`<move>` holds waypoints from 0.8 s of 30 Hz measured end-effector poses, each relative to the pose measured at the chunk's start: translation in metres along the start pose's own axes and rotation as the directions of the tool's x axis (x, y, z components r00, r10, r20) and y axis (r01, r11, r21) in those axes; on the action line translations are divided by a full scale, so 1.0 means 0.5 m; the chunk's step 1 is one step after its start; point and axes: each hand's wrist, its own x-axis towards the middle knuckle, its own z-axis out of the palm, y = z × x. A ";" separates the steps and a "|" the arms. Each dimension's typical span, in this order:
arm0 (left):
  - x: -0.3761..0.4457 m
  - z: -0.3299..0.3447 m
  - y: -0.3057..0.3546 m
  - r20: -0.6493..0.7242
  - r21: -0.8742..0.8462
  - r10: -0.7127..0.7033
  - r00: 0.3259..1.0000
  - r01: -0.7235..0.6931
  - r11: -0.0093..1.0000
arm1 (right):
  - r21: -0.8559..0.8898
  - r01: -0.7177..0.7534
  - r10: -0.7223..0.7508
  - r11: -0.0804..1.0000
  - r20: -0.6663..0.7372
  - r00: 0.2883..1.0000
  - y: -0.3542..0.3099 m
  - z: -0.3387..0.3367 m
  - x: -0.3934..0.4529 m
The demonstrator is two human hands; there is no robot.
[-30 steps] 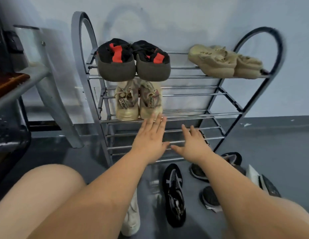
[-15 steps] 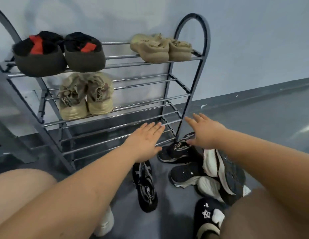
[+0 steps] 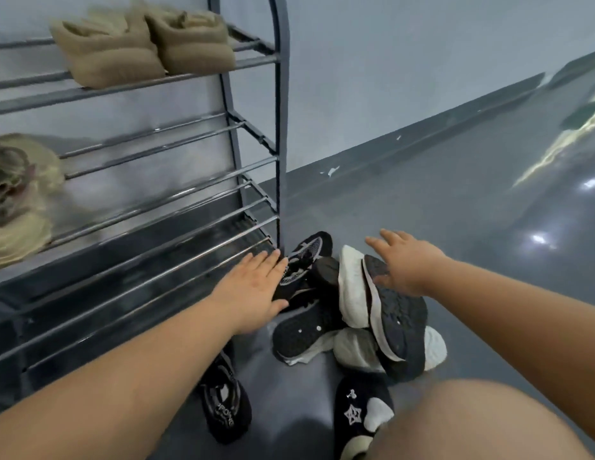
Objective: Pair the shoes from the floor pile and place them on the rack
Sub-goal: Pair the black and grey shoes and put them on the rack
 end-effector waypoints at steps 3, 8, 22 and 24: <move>0.064 0.036 0.041 0.045 -0.022 0.063 0.997 -0.062 0.998 | 0.067 -0.018 0.015 0.998 0.055 0.998 0.027 0.077 0.034; 0.154 0.102 0.132 0.114 -0.145 0.131 0.985 -0.114 0.983 | 0.194 -0.093 0.062 0.977 0.162 0.985 0.062 0.191 0.082; 0.235 0.214 0.301 0.208 -0.676 -0.032 0.978 0.167 0.718 | 0.740 -0.415 0.246 0.530 0.334 0.910 0.080 0.347 0.080; 0.224 0.207 0.306 0.240 -0.812 -0.073 0.968 0.241 0.531 | 0.779 -0.403 0.250 0.481 0.319 0.914 0.071 0.339 0.070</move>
